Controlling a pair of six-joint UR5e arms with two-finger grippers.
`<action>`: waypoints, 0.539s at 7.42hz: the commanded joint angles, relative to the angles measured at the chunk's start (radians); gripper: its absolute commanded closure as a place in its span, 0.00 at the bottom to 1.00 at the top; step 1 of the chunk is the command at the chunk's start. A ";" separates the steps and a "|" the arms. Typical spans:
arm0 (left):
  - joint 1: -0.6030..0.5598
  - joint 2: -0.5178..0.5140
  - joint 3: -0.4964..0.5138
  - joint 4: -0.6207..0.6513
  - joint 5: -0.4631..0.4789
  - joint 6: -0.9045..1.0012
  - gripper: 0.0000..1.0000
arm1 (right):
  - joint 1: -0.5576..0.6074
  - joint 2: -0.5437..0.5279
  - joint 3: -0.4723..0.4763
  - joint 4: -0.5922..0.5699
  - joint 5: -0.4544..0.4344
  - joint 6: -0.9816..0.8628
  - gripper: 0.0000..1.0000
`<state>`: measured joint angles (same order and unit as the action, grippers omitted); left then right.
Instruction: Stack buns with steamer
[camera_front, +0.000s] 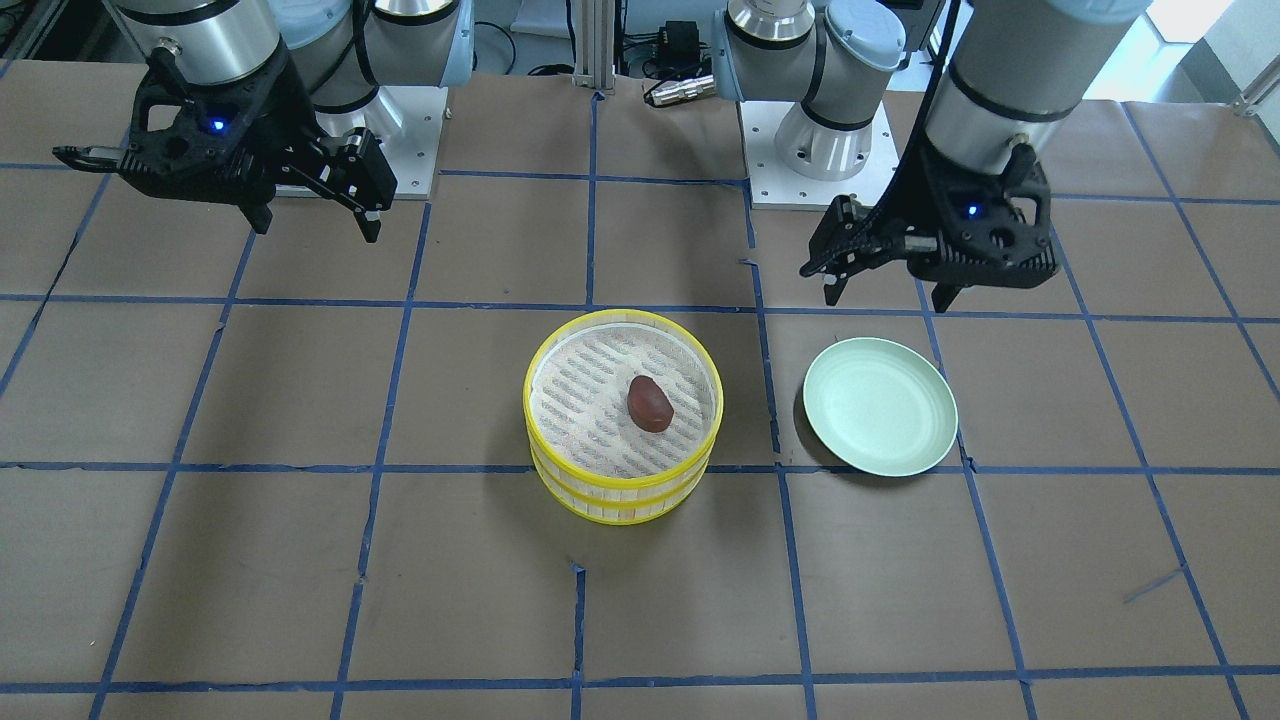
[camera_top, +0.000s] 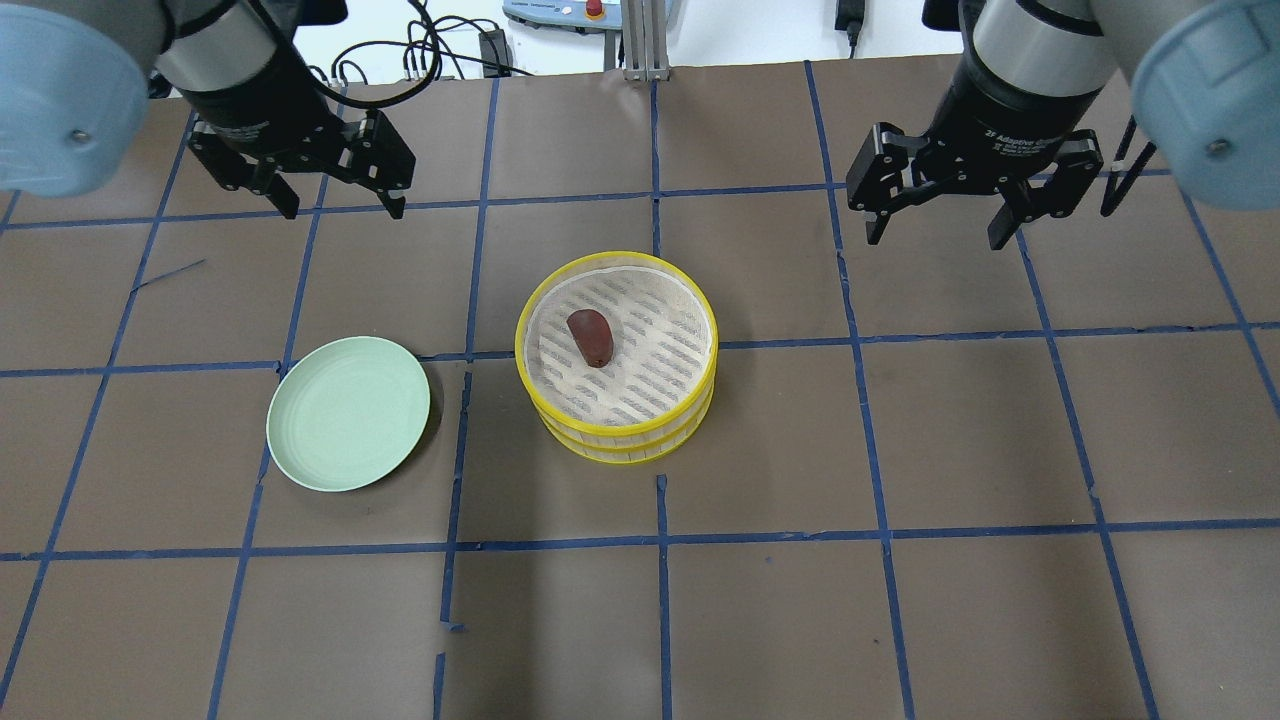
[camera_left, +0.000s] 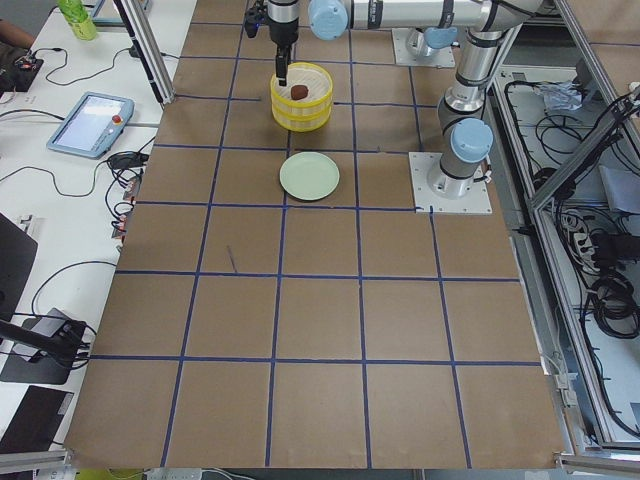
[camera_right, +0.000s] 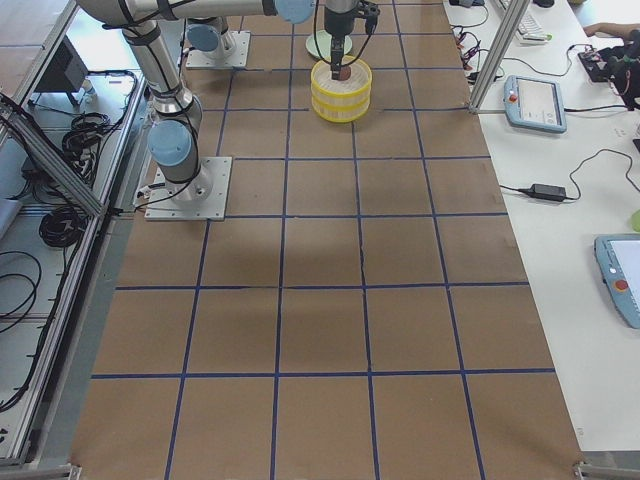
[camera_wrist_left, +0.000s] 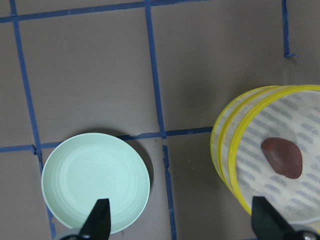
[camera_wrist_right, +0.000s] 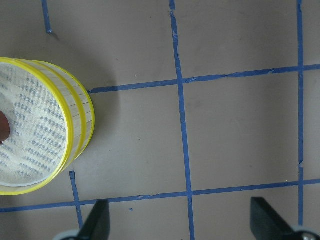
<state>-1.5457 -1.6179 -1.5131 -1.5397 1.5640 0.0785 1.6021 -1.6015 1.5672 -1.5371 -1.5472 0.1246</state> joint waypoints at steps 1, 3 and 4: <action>0.009 0.061 -0.015 -0.034 -0.008 0.003 0.00 | 0.001 0.000 0.001 0.000 0.001 0.004 0.00; 0.007 0.061 -0.022 -0.039 -0.012 0.004 0.00 | 0.001 0.000 0.001 -0.002 0.001 0.006 0.00; 0.009 0.061 -0.024 -0.040 -0.009 0.004 0.00 | 0.001 0.000 0.001 -0.002 0.001 0.006 0.00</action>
<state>-1.5381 -1.5584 -1.5333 -1.5773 1.5536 0.0822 1.6029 -1.6015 1.5677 -1.5383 -1.5463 0.1297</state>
